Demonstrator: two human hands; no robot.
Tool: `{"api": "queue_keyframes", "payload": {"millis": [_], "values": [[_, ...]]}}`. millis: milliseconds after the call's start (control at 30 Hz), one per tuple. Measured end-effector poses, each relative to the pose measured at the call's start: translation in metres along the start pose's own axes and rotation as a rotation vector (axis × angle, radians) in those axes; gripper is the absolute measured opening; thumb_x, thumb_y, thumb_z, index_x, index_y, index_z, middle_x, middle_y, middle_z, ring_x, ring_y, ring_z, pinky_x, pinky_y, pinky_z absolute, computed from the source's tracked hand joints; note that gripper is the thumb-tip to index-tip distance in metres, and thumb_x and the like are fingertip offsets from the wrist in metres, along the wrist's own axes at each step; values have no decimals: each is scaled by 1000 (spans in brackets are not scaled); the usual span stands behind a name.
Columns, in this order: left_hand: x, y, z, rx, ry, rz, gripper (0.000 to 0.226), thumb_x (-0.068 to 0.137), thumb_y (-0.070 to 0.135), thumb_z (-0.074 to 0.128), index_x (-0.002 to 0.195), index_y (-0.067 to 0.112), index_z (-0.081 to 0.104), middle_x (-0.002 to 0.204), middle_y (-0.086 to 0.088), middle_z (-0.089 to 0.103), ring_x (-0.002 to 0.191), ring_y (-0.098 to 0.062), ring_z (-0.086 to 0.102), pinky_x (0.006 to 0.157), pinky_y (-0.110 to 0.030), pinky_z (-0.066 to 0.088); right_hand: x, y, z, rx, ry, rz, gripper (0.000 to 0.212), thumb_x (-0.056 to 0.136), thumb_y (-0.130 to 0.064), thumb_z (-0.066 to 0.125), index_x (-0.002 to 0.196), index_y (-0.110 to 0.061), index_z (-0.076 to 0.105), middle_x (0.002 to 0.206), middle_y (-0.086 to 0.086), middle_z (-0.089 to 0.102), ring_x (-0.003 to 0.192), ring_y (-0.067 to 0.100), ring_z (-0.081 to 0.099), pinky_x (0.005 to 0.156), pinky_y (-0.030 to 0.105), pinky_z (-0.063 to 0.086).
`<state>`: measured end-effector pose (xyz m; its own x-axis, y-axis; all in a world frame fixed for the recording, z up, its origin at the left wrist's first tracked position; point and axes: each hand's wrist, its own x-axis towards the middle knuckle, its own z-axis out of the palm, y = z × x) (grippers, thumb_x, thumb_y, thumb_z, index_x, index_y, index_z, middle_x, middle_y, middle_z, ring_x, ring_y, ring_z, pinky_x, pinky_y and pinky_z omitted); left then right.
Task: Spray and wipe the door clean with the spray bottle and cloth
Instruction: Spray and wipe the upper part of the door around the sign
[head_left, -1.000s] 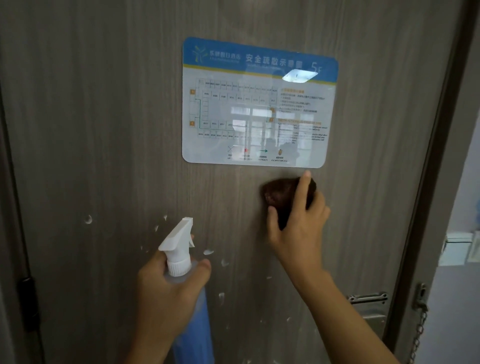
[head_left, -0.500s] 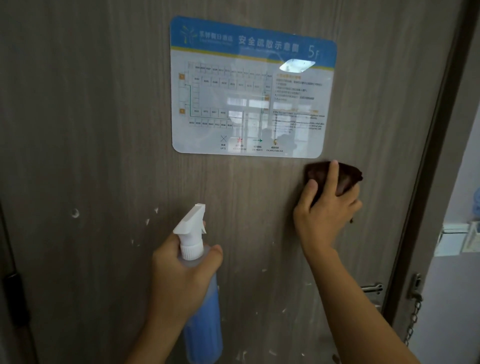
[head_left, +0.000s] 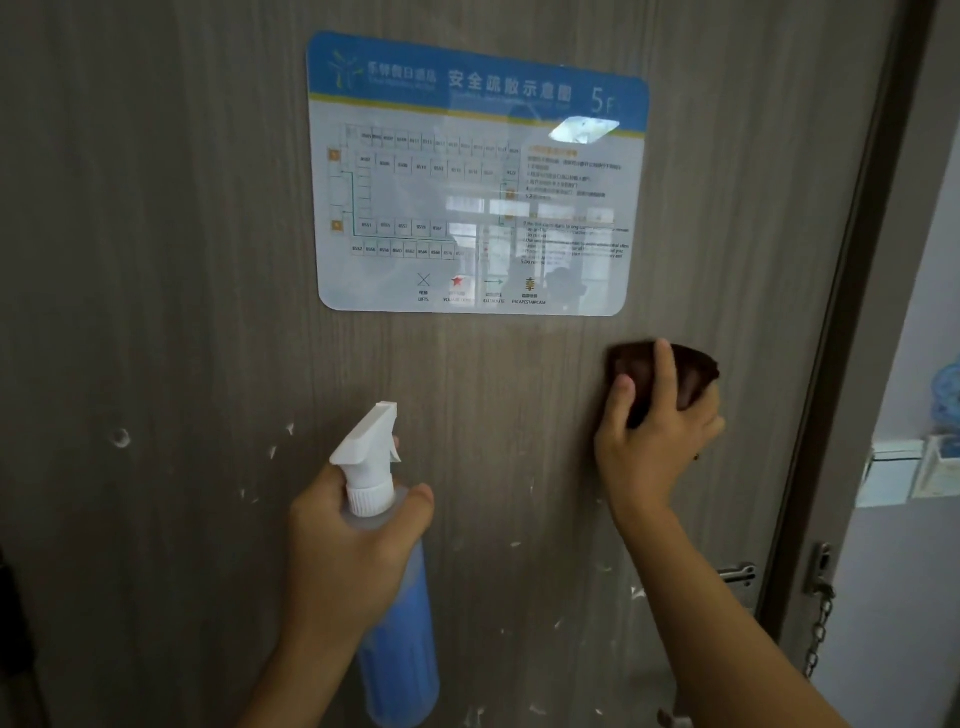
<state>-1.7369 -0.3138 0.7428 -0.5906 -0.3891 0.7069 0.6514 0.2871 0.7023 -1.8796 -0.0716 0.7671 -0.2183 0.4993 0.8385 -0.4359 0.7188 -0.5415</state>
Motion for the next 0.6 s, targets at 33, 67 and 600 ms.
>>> {"api": "queue_keyframes", "payload": {"millis": [33, 67, 600], "values": [[1, 0, 0, 0, -1, 0, 26, 68, 28, 79, 78, 7, 65, 74, -2, 70, 67, -16, 70, 62, -16, 55, -7, -8, 3, 19, 0, -67, 51, 101, -43, 59, 149, -30, 53, 147, 27, 40, 115, 40, 42, 100, 37, 37], [1, 0, 1, -5, 1, -4, 27, 68, 28, 79, 78, 7, 65, 74, -2, 70, 66, -15, 70, 62, -16, 54, -16, -16, 6, 28, -13, -165, 50, 99, -41, 63, 147, -27, 56, 142, 27, 44, 111, 39, 45, 97, 34, 36], [-4, -11, -1, -19, 14, -66, 40, 62, 46, 76, 71, 9, 62, 65, -6, 66, 55, -19, 66, 53, -24, 53, -20, -36, 14, 29, -16, -88, 52, 98, -42, 63, 146, -26, 51, 144, 27, 43, 119, 40, 43, 94, 41, 42]]}}
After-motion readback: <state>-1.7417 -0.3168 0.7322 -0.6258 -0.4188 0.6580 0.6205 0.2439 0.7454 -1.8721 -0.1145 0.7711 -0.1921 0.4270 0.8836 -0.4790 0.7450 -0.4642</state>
